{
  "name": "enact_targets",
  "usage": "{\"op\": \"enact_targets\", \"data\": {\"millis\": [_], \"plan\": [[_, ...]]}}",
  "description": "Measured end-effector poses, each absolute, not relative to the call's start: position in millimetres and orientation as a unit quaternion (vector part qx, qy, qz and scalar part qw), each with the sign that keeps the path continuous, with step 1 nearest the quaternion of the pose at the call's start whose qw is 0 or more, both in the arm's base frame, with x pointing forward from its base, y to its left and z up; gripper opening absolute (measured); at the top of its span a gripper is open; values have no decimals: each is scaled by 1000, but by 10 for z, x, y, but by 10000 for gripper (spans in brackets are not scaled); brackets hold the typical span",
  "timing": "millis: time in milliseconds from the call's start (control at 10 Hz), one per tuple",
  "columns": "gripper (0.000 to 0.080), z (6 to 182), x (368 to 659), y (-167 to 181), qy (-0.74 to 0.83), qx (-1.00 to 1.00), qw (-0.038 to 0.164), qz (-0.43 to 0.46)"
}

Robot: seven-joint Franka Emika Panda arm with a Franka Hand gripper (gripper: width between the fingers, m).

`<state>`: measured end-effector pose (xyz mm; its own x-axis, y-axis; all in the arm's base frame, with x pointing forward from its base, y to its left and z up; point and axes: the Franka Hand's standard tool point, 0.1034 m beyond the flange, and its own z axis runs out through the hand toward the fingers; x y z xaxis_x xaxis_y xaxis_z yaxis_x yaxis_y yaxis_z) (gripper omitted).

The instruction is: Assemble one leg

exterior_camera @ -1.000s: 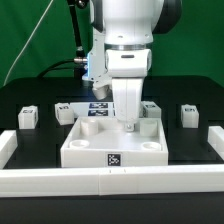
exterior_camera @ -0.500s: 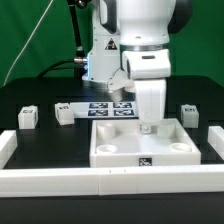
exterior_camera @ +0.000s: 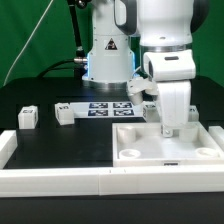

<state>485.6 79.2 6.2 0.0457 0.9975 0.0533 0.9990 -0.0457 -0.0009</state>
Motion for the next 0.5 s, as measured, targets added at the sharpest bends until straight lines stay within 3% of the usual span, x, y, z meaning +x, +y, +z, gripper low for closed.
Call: {"op": "enact_targets", "data": {"millis": [500], "plan": [[62,56,4885,868,-683,-730,25,-1]]}}
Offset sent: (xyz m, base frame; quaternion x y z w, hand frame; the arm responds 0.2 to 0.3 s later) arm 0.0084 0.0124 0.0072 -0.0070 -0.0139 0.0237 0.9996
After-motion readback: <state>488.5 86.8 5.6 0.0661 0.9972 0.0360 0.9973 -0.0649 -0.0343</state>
